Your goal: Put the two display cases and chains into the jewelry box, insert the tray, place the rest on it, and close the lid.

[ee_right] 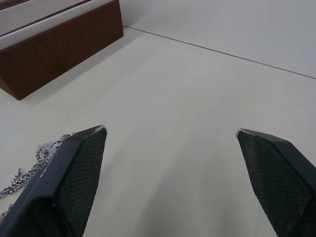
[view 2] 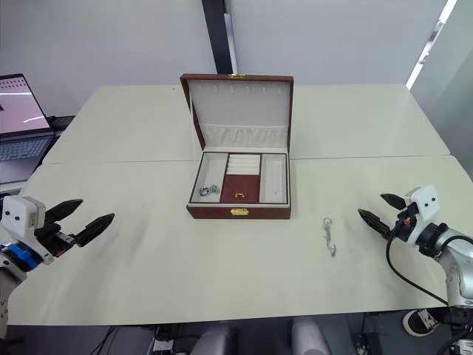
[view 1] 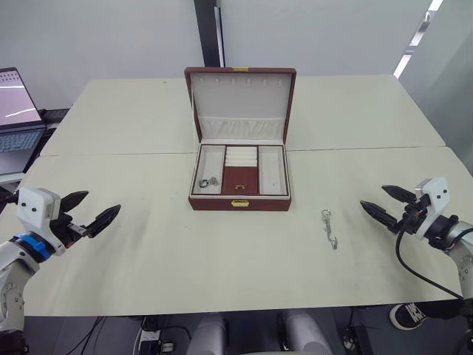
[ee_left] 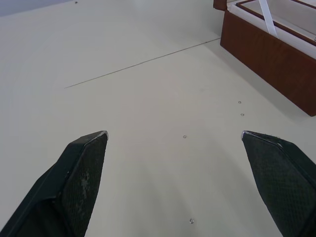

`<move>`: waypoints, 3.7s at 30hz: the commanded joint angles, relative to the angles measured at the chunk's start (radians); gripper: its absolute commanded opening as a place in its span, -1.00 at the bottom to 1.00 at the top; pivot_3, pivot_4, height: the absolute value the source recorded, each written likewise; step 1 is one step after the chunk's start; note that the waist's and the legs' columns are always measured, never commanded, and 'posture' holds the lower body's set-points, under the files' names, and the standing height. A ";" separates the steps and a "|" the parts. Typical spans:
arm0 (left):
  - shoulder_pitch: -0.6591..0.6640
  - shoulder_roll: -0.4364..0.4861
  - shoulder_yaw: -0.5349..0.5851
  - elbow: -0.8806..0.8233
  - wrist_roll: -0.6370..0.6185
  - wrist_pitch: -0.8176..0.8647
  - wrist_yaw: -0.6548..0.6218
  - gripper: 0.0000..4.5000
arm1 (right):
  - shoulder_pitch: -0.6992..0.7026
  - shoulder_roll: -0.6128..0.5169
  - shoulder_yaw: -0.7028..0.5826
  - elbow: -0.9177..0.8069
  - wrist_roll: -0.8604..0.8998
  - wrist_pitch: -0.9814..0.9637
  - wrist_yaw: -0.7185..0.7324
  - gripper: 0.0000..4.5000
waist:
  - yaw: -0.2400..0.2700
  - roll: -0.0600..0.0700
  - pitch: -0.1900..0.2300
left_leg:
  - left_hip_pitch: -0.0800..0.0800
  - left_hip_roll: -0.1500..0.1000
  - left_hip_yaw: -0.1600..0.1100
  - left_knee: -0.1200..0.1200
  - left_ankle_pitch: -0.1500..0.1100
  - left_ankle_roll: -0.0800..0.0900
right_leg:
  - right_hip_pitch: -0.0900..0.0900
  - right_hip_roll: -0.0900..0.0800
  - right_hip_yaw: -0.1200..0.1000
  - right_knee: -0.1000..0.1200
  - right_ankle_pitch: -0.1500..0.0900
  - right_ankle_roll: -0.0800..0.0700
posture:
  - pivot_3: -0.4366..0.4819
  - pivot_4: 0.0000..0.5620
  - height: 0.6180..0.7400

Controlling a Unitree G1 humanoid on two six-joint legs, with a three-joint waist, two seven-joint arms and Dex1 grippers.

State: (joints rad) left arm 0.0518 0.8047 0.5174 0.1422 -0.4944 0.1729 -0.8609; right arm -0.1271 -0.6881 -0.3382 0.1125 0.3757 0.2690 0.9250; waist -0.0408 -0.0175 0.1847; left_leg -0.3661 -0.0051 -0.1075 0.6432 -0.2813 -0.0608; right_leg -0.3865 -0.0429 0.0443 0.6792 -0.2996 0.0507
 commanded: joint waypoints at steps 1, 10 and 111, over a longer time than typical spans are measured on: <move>-0.004 0.015 0.052 0.003 0.000 -0.016 0.005 1.00 | -0.005 -0.013 -0.009 -0.017 0.007 -0.020 -0.007 0.98 | 0.000 0.000 0.000 | 0.000 0.000 0.000 0.000 0.000 0.000 | 0.000 0.000 0.000 0.000 0.000 0.000 | -0.05 -0.47 1.00; -0.002 0.012 0.049 0.003 0.000 -0.020 0.004 1.00 | 0.008 -0.017 -0.012 -0.033 0.014 -0.015 -0.015 0.98 | 0.001 0.000 0.000 | 0.000 0.000 0.000 0.000 0.000 0.000 | 0.000 0.000 0.000 0.000 0.000 0.000 | -0.05 -0.47 1.00; -0.090 -0.237 -0.541 -0.536 0.051 0.004 -0.059 1.00 | 0.032 0.356 0.250 -0.711 0.127 0.280 -0.523 -1.00 | 0.006 -0.003 -0.003 | 0.001 0.001 -0.001 0.001 0.000 0.000 | 0.001 0.003 0.000 0.001 0.000 0.000 | -0.05 -0.47 1.00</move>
State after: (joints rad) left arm -0.0453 0.5709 -0.0493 -0.3556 -0.4318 0.1768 -0.9356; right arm -0.0698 -0.3305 -0.0809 -0.5555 0.4760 0.5412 0.4086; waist -0.0344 -0.0201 0.1817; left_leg -0.3651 -0.0040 -0.1088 0.6440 -0.2813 -0.0608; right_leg -0.3851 -0.0404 0.0445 0.6797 -0.2997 0.0507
